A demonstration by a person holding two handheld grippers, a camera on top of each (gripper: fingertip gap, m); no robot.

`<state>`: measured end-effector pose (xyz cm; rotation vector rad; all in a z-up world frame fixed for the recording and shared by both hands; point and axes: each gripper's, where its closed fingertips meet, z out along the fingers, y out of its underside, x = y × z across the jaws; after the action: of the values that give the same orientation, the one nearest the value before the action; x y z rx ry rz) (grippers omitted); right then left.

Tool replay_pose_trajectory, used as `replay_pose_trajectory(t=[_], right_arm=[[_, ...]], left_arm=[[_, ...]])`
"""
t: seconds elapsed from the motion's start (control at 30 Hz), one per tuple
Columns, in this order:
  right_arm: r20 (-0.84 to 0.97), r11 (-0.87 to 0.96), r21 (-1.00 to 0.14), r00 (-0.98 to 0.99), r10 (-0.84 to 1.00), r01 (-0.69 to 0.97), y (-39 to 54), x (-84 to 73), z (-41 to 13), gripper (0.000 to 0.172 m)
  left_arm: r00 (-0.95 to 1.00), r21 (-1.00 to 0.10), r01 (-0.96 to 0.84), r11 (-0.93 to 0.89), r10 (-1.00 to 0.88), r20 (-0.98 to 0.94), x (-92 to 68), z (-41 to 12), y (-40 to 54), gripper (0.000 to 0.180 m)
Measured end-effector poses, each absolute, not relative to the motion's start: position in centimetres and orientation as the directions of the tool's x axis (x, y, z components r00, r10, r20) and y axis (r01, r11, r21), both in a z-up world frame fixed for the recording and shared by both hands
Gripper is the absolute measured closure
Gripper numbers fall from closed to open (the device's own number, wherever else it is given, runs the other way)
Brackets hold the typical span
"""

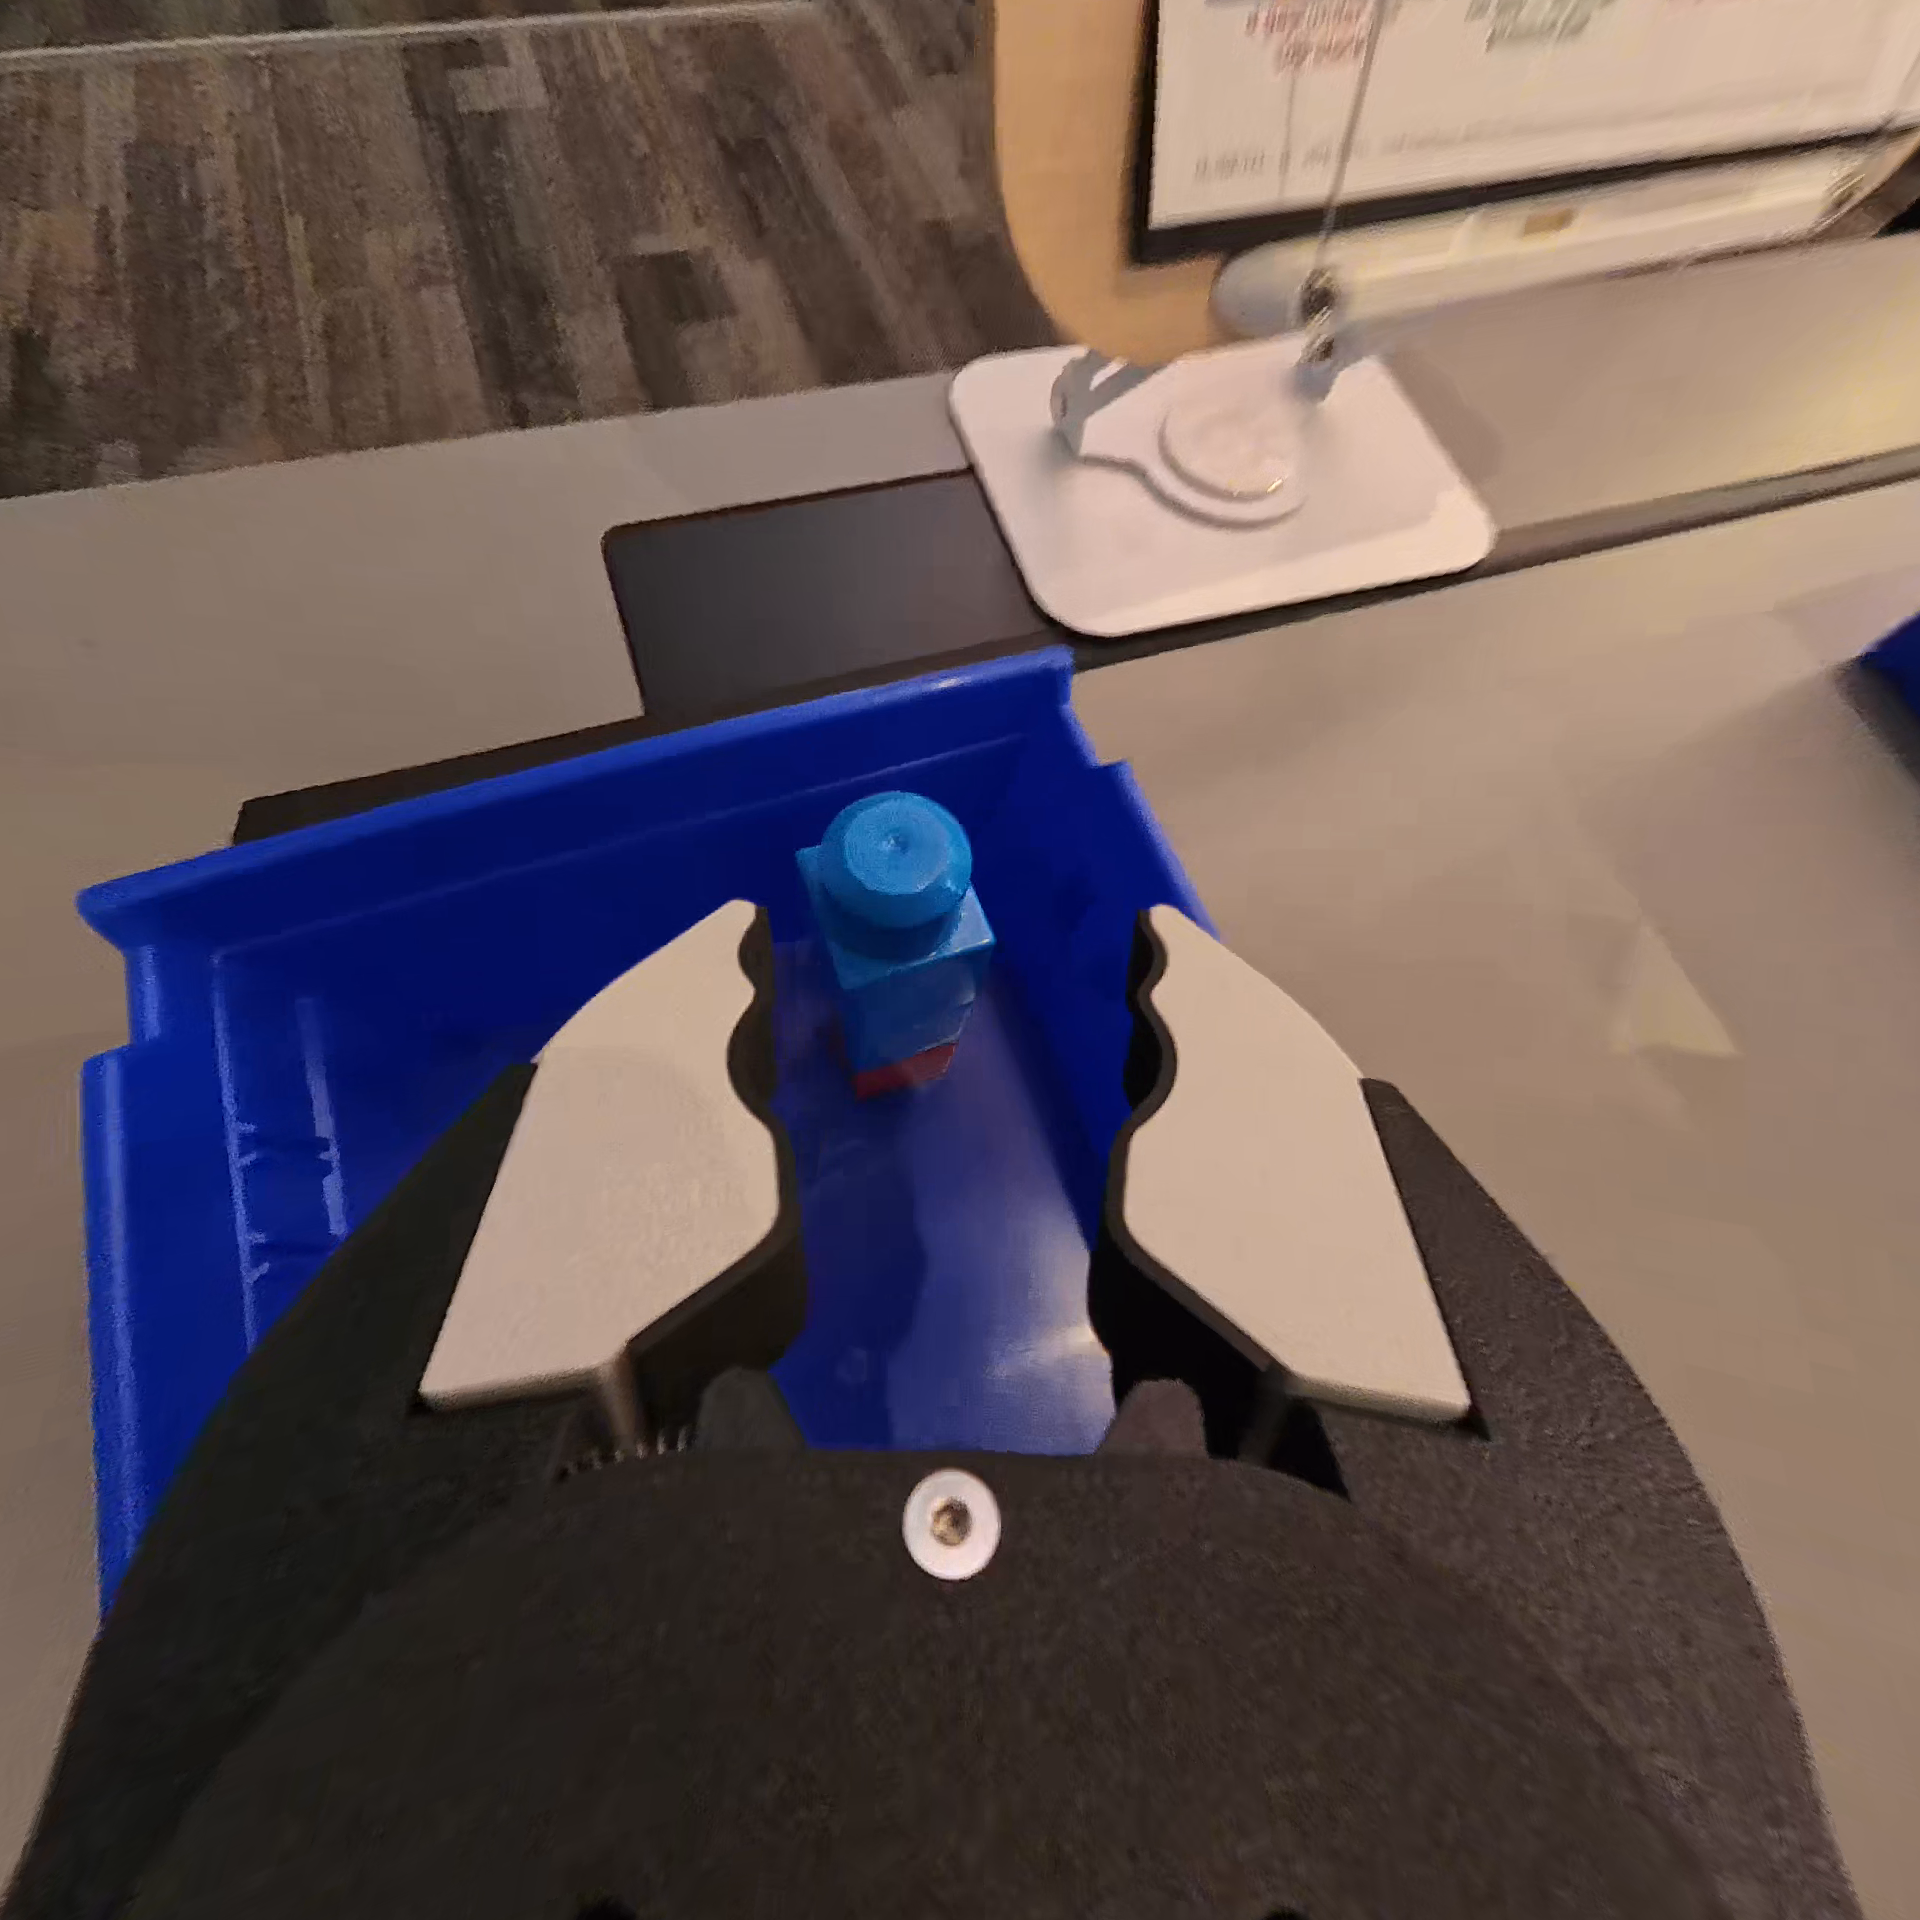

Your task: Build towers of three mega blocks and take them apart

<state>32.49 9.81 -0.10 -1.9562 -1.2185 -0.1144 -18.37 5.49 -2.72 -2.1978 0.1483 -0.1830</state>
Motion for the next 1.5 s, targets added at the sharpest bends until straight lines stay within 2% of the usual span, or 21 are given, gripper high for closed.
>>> replay_pose_trajectory(t=[0.13,0.33,0.4,0.47,0.57,0.67,0.77,0.87,0.97,1.1,1.2,1.27,1.4,1.5], right_arm=[[0.481,-0.177,-0.613,0.542,0.688,0.77,10.0,32.2,0.9,0.1],[0.495,-0.14,-0.619,0.523,0.694,0.773,9.7,31.0,1.4,0.1],[0.497,-0.125,-0.616,0.506,0.705,0.778,9.5,30.4,1.4,0.101],[0.495,-0.126,-0.606,0.496,0.713,0.786,9.5,30.1,1.0,0.1],[0.501,-0.13,-0.588,0.486,0.716,0.798,9.6,29.8,0.5,0.101],[0.518,-0.089,-0.597,0.468,0.716,0.797,9.2,28.4,1.2,0.101],[0.507,0.043,-0.685,0.434,0.744,0.727,7.6,24.0,3.4,0.101],[0.375,0.191,-0.858,0.328,0.867,0.477,2.9,16.5,6.5,0.102],[0.13,0.105,-0.971,0.102,0.986,0.215,-3.2,10.7,8.3,0.101],[-0.071,-0.063,-0.995,-0.097,0.993,0.081,-7.4,7.5,8.8,0.099],[-0.176,-0.156,-0.982,-0.197,0.965,0.109,-8.5,6.9,8.0,0.106],[-0.214,-0.195,-0.976,-0.262,0.941,0.095,-9.0,7.0,8.1,0.13],[-0.227,-0.21,-0.972,-0.201,0.953,0.106,-7.8,6.3,7.2,0.136],[-0.239,-0.218,-0.969,-0.205,0.949,0.118,-7.8,6.3,6.7,0.136]], left_arm=[[0.993,-0.714,-0.099,-0.693,-0.12,-0.02,-18.6,-6.0,5.6,0.111],[0.986,-0.581,-0.125,-0.804,-0.038,-0.16,-20.3,-10.7,6.0,0.116],[0.984,-0.617,-0.127,-0.776,-0.023,-0.174,-20.5,-10.8,6.9,0.139],[0.988,-0.655,-0.128,-0.745,-0.037,-0.151,-20.1,-10.6,7.6,0.141],[0.989,-0.652,-0.146,-0.744,-0.083,-0.126,-19.8,-10.1,7.2,0.141],[0.99,-0.708,-0.136,-0.693,-0.068,-0.123,-20.5,-6.3,6.3,0.141],[0.986,-0.826,-0.076,-0.559,-0.163,0.019,-17.9,0.3,4.6,0.142],[0.868,-0.911,-0.028,-0.412,-0.462,0.182,-10.8,7.0,1.3,0.142],[0.603,-0.953,-0.028,-0.301,-0.765,0.224,-2.5,11.3,-3.3,0.142],[0.361,-0.967,-0.083,-0.241,-0.912,0.196,4.5,12.3,-7.3,0.142],[0.3,-0.971,-0.101,-0.218,-0.937,0.18,6.8,12.0,-8.3,0.142],[0.266,-0.967,-0.12,-0.226,-0.946,0.188,7.6,11.5,-8.6,0.142],[0.354,-0.979,-0.085,-0.187,-0.924,0.146,7.9,11.0,-6.8,0.142],[0.346,-0.973,-0.054,-0.226,-0.918,0.194,8.2,11.0,-6.5,0.144]])
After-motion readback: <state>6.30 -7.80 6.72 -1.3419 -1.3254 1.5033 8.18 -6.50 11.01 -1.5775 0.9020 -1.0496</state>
